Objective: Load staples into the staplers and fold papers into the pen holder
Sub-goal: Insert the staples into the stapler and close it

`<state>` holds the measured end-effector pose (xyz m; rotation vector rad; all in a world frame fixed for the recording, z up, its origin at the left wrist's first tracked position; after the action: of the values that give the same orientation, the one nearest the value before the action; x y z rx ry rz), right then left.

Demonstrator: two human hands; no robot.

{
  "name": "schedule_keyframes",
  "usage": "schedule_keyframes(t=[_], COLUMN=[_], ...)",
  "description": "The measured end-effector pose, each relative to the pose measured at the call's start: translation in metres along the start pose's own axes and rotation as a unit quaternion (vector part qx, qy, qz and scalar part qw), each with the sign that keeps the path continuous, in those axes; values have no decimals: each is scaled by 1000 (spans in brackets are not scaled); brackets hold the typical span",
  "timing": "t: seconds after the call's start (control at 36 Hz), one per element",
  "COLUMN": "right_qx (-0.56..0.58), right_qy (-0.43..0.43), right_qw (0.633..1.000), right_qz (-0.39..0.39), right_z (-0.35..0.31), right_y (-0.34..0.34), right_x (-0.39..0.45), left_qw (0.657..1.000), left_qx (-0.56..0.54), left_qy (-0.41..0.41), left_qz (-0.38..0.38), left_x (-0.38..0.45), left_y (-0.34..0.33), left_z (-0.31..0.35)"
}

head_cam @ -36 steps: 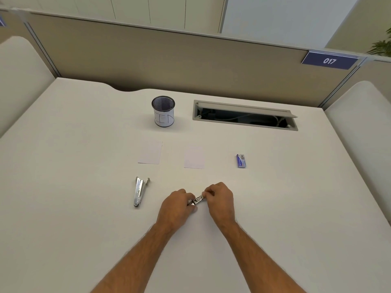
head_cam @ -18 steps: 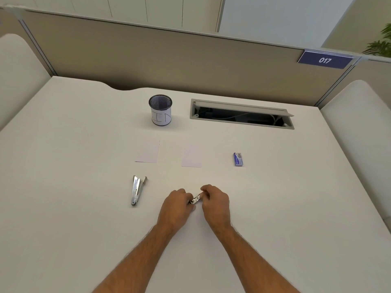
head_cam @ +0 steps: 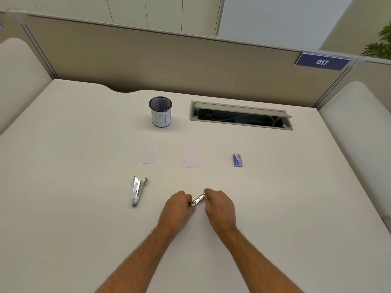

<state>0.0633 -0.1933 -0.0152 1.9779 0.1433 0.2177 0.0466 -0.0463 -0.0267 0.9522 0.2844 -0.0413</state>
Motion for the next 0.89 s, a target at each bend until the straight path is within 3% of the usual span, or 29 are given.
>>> schedule_keyframes(t=[0.08,0.17,0.31,0.44,0.56,0.67,0.78,0.89], right_qx=[50,159,366,521,606,637,652,647], right_qy=[-25,-123,-282,-302,-298,-278,-262,-244], right_qw=[998,979,887,798,738,719,711,722], right_qz=[-2,30,29,-7,-2,2,-6,-8], right_z=[5,10,17,8,0,-6,-4,-3], right_y=[0,5,2,-7,-6,3,4,7], right_x=[1,-1,-7,-9,-8,-5,-2,0], left_qw=[1000,1000,1000,999,997,999,994,987], left_qx=[7,8,11,-17,47,-17,-110,-143], left_qy=[-1,-5,-10,-5,-26,-27,10,34], left_qz=[0,5,10,29,50,44,-17,-62], left_x=[-1,-2,-8,-12,-14,-21,-28,-28], left_y=[0,-1,-4,-2,4,13,13,14], left_z=[-1,-2,-2,0,7,15,20,22])
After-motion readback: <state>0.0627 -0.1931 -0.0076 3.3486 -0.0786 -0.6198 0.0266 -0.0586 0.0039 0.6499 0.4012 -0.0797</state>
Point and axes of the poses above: each hand's wrist, its own x-axis towards the middle knuckle, its own y-axis out of the back of the hand, z = x × y, the point moved 4 cm from there along x, towards the middle knuckle, and after that the axes turned 6 degrees about y, right-handed, at the moved point
